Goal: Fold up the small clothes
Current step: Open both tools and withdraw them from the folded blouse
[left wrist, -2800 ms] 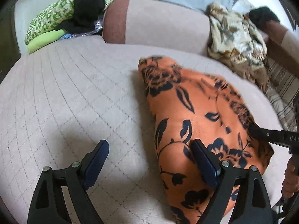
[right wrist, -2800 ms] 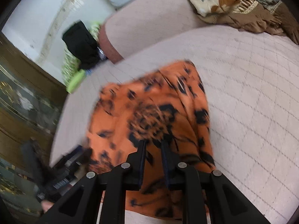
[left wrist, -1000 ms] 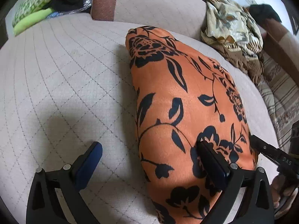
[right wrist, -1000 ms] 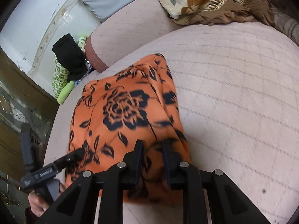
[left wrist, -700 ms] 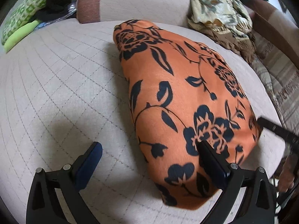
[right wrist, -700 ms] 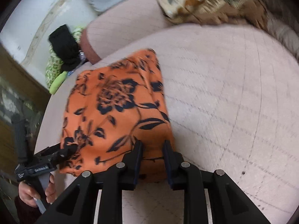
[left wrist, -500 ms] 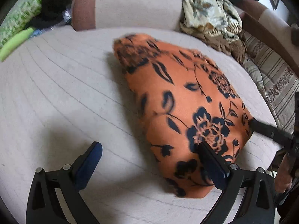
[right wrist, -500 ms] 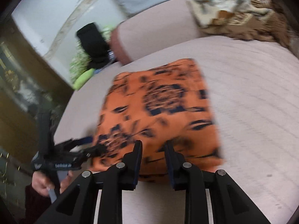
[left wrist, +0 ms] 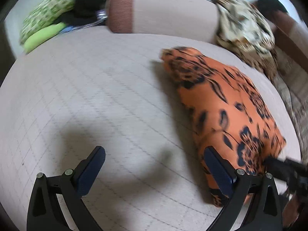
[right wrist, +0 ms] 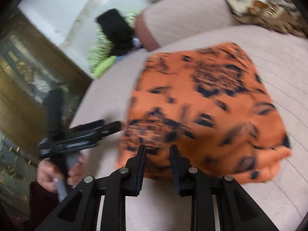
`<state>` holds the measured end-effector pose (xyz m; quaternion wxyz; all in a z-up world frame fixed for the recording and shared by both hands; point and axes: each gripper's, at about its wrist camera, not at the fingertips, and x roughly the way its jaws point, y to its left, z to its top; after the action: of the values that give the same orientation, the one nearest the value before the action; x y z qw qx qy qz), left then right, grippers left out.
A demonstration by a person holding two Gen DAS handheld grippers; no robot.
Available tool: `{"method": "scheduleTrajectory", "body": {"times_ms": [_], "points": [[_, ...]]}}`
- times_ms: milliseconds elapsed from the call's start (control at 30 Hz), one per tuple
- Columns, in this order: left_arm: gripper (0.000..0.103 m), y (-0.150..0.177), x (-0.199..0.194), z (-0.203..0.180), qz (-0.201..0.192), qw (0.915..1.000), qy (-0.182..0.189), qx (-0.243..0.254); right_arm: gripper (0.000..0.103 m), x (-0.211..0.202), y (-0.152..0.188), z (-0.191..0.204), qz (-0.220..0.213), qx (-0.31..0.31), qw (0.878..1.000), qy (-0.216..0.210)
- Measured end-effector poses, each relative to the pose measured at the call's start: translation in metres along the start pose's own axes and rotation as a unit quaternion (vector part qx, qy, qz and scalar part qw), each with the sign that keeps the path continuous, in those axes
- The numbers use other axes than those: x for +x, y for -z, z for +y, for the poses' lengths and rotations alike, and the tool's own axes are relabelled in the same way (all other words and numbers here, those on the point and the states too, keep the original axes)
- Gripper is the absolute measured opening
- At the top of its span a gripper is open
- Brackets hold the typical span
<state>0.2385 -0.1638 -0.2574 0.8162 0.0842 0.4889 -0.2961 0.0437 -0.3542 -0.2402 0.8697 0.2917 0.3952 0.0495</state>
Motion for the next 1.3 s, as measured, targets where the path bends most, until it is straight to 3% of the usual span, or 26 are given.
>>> {"method": "scheduleTrajectory", "body": {"times_ms": [133, 200, 300, 500, 667, 900, 1100, 1200, 1300], "points": [[0.102, -0.002, -0.006, 0.024, -0.013, 0.9984, -0.004, -0.055, 0.028, 0.026, 0.005, 0.023, 0.013, -0.033, 0.999, -0.014], [0.102, -0.002, -0.007, 0.027, -0.015, 0.9979, -0.009, -0.062, 0.028, 0.045, 0.013, 0.027, 0.023, -0.047, 0.999, 0.000], [0.102, -0.008, -0.001, 0.016, -0.015, 0.9985, -0.007, -0.051, 0.029, 0.054, 0.026, 0.022, 0.010, -0.077, 0.997, 0.013], [0.102, -0.004, -0.006, -0.009, -0.022, 0.9996, 0.018, -0.003, 0.028, 0.041, 0.012, 0.022, 0.038, -0.071, 0.997, 0.017], [0.102, -0.004, -0.008, -0.026, -0.029, 0.9989, 0.028, 0.025, 0.028, 0.001, -0.003, 0.009, -0.006, -0.046, 0.999, 0.019], [0.102, 0.003, -0.004, -0.047, -0.023, 0.9981, 0.001, 0.058, 0.028, -0.042, -0.012, -0.041, -0.058, 0.011, 0.995, 0.081], [0.102, 0.011, -0.001, -0.058, -0.038, 0.9957, -0.041, 0.073, 0.028, -0.029, -0.006, -0.068, -0.051, 0.022, 0.985, 0.165], [0.103, 0.018, 0.007, -0.071, -0.048, 0.9903, -0.078, 0.104, 0.028, -0.021, 0.002, -0.081, -0.060, 0.029, 0.986, 0.155], [0.103, 0.019, 0.007, -0.075, -0.052, 0.9877, -0.089, 0.118, 0.028, -0.023, 0.000, -0.084, -0.054, 0.036, 0.987, 0.145]]}}
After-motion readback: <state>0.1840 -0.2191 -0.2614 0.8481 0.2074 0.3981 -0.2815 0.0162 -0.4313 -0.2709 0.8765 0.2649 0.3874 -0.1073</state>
